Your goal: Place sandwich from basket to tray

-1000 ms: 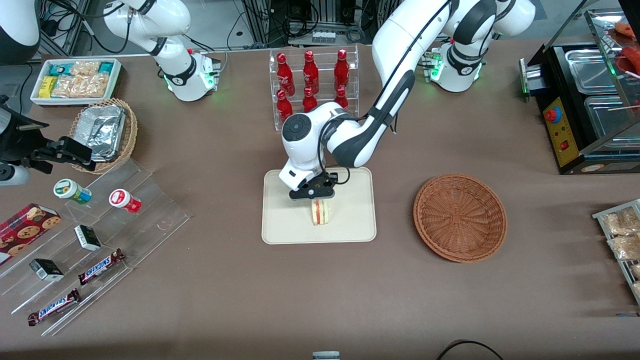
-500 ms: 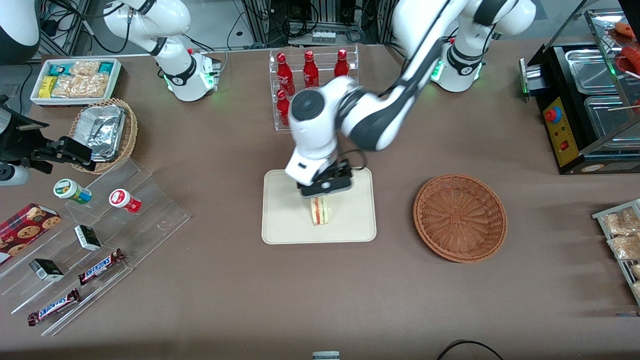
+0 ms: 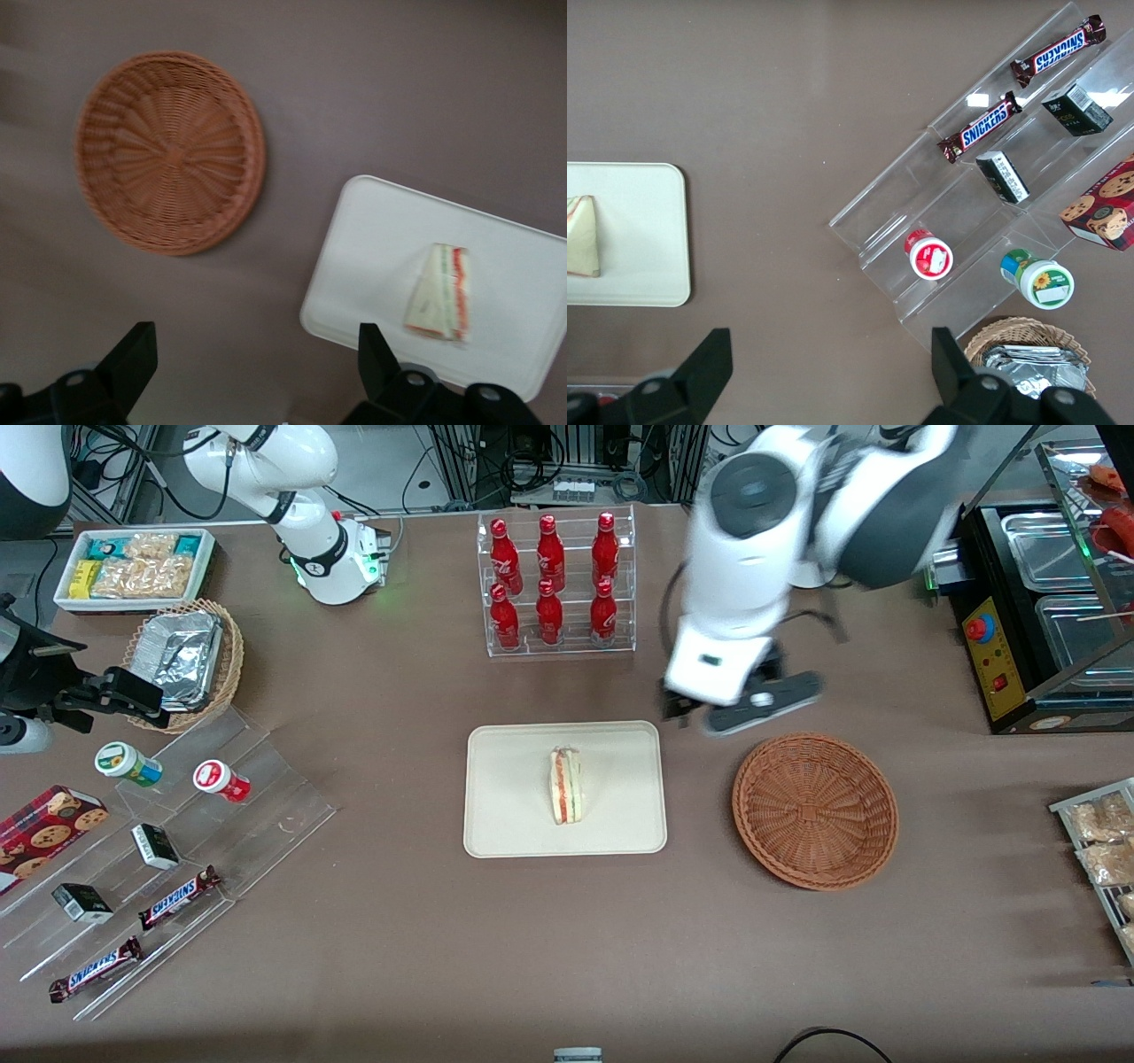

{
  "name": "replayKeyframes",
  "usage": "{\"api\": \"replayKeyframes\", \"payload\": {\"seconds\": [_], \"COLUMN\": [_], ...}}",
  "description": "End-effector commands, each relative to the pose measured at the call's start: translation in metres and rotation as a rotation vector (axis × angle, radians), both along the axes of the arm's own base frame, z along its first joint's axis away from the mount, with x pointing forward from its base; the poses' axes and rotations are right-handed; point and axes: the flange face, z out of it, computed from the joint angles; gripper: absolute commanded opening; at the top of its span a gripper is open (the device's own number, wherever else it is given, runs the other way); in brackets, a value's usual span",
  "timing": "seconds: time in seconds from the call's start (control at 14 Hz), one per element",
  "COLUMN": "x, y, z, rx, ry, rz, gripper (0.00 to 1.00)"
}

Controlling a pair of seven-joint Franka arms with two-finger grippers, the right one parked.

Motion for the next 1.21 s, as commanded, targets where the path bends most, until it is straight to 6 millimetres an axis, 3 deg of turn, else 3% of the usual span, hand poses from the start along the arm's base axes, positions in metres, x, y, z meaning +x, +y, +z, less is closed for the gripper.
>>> {"api": "replayKeyframes", "payload": {"seconds": [0.0, 0.29, 0.5, 0.64, 0.86, 1.14], "x": [0.0, 0.009, 0.001, -0.005, -0.008, 0.007], "y": [0.079, 0.199, 0.274, 0.294, 0.303, 0.317], "z": [0.024, 0.045, 0.043, 0.043, 0.045, 0.05], "rx": [0.001, -0.033, -0.104, -0.124, -0.124, -0.13], "ry": [0.047, 0.113, 0.14, 0.145, 0.149, 0.133], "rz": [-0.041, -0.126, -0.191, -0.242, -0.288, -0.271], "gripper": [1.0, 1.0, 1.0, 1.0, 1.0, 1.0]}}
